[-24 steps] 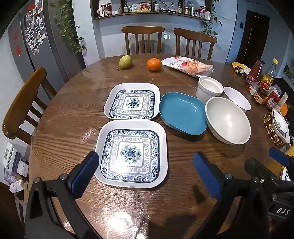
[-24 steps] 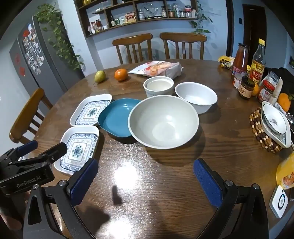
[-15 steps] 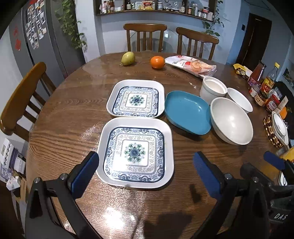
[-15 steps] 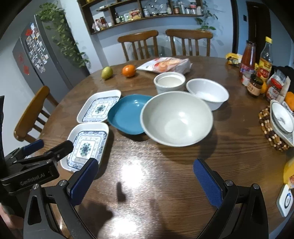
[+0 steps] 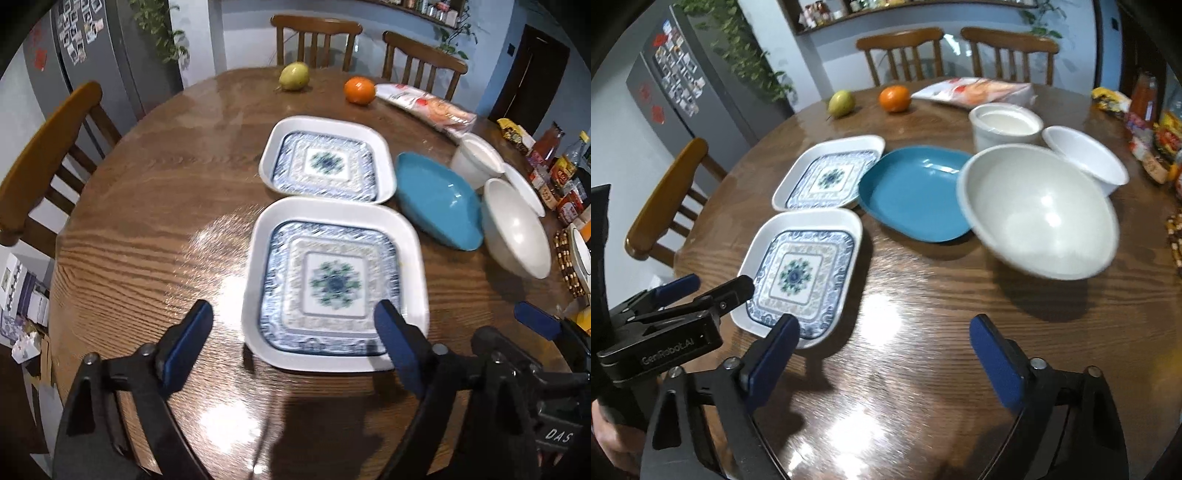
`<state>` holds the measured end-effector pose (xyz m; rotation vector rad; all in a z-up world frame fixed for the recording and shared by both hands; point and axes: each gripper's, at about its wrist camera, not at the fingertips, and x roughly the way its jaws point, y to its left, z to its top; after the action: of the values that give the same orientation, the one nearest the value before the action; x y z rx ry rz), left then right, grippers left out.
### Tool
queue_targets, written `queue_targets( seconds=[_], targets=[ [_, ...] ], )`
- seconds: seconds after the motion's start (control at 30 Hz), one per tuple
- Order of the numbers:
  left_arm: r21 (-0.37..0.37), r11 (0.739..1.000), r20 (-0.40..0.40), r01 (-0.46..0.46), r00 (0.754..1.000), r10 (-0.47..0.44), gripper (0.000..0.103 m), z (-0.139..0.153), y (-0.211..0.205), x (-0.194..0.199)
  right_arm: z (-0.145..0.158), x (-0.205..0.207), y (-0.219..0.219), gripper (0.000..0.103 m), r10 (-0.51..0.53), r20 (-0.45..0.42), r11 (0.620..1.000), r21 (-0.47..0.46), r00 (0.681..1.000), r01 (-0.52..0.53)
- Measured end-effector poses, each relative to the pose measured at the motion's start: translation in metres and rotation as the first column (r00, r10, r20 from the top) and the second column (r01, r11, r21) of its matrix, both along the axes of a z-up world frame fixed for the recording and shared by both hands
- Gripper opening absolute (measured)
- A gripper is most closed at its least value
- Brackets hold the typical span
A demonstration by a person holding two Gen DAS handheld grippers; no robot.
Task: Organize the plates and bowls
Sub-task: 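Move the left tool to the nearer blue-patterned square plate and grasp its rim, then lift the blue-patterned plate with the left tool and carry it toward the other plate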
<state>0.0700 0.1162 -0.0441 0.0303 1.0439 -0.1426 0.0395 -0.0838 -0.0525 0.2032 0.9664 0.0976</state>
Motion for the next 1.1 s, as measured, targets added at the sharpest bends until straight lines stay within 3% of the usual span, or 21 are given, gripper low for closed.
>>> queue_targets(
  seconds=[0.07,0.23,0.37,0.43,0.57,0.7,0.97,1.1],
  targets=[
    [-0.024,1.0,-0.03,0.0,1.0,-0.001,0.072,-0.008,0.008,0.006,-0.005,0.007,0.007,0.085,0.017,-0.01,1.0,0.006,1.0,-0.017],
    [-0.051,0.998,-0.09,0.022,0.996,-0.026,0.052,-0.027,0.017,0.02,-0.019,0.026,0.021,0.056,0.053,-0.043,0.998,0.04,0.998,-0.052],
    [-0.068,0.997,-0.113,0.037,0.993,-0.045,0.035,-0.034,0.021,0.026,-0.028,0.036,0.028,0.04,0.075,-0.071,0.996,0.047,0.995,-0.072],
    [-0.076,0.996,-0.116,0.047,0.992,-0.056,0.029,-0.036,0.023,0.028,-0.033,0.041,0.032,0.027,0.081,-0.084,0.996,0.034,0.993,-0.079],
    [-0.084,0.995,-0.113,0.059,0.991,-0.068,0.02,-0.036,0.027,0.033,-0.042,0.049,0.036,0.01,0.094,-0.114,0.996,0.014,0.989,-0.093],
    [-0.085,0.995,-0.109,0.057,0.992,-0.066,0.01,-0.036,0.034,0.033,-0.042,0.05,0.039,0.009,0.098,-0.111,0.995,-0.006,0.989,-0.099],
    [-0.081,0.993,-0.082,0.09,0.992,-0.097,0.01,-0.017,0.032,-0.004,-0.022,0.024,0.033,0.009,0.131,-0.098,0.991,0.055,0.987,-0.126],
    [-0.098,0.985,-0.094,0.139,0.984,-0.148,0.01,-0.017,0.012,-0.021,-0.018,0.005,0.016,0.009,0.119,-0.118,0.992,0.061,0.986,-0.113]
  ],
)
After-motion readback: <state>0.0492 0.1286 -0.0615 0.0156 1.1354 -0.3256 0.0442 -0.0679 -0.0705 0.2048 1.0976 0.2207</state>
